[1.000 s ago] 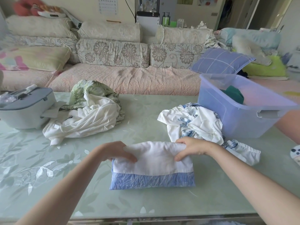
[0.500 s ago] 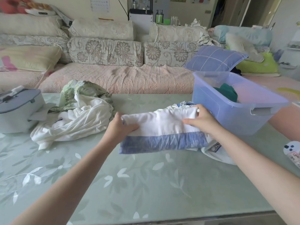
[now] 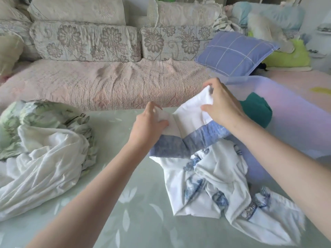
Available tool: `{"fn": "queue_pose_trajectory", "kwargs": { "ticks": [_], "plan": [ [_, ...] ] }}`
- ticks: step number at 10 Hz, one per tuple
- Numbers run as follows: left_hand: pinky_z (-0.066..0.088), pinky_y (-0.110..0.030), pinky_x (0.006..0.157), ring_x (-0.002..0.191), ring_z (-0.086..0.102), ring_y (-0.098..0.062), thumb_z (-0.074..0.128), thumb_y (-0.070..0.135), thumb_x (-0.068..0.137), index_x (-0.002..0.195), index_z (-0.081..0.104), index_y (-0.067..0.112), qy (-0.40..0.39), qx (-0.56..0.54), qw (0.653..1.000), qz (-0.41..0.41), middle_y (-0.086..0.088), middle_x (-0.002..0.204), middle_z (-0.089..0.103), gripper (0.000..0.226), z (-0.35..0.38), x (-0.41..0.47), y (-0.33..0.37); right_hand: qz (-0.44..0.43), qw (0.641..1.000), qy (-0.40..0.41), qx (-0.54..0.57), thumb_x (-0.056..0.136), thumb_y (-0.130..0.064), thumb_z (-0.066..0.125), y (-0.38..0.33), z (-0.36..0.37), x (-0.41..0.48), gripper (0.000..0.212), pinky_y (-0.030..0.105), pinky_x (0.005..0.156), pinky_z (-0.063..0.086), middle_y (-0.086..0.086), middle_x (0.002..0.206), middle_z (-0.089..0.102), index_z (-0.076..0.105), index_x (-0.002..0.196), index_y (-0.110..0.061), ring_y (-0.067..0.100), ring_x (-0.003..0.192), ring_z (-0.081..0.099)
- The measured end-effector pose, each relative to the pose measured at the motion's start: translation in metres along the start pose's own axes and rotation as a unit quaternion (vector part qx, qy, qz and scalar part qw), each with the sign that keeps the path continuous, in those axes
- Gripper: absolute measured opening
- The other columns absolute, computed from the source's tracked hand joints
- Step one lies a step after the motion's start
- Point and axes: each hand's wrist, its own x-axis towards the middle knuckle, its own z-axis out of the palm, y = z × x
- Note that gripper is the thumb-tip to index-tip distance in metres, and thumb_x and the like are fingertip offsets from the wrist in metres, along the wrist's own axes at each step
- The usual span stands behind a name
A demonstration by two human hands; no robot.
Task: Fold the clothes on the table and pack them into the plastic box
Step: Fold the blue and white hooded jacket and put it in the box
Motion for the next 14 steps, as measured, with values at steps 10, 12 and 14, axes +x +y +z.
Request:
{"fn": "queue_pose_trajectory", "kwargs": {
  "ticks": [10, 12, 14],
  "plan": [
    [0.042, -0.031, 0.097, 0.122, 0.05, -0.027, 0.048, 0.003, 0.092, 0.129, 0.032, 0.006, -0.291, 0.259, 0.907, -0.158, -0.014, 0.131, 0.045, 0.04, 0.237, 0.07, 0.193, 0.027, 0.959, -0.247, -0.138, 0.102, -0.014, 0.027, 0.289, -0.043, 0.061, 0.031, 0.04, 0.083, 0.036, 0.018, 0.124, 0.039, 0.037, 0.13, -0.004, 0.018, 0.094, 0.034],
    [0.041, -0.03, 0.099, 0.125, 0.047, -0.024, 0.047, 0.009, 0.095, 0.132, 0.032, 0.006, -0.316, 0.311, 0.882, -0.16, -0.012, 0.133, 0.043, 0.04, 0.258, 0.068, 0.179, 0.079, 0.964, -0.234, -0.102, 0.103, -0.019, 0.027, 0.301, -0.018, 0.054, 0.035, 0.04, 0.089, 0.035, 0.003, 0.11, 0.03, 0.037, 0.133, -0.002, 0.018, 0.098, 0.032],
    [0.036, -0.032, 0.1, 0.126, 0.043, -0.03, 0.046, -0.002, 0.091, 0.144, 0.009, -0.002, -0.311, 0.249, 0.899, -0.182, -0.017, 0.136, 0.04, 0.065, 0.25, 0.067, 0.186, 0.051, 0.973, -0.206, -0.094, 0.079, 0.021, 0.046, 0.325, -0.024, 0.038, 0.057, 0.039, 0.084, 0.047, 0.016, 0.116, 0.045, 0.038, 0.13, -0.002, 0.033, 0.096, 0.055]
  ]
}}
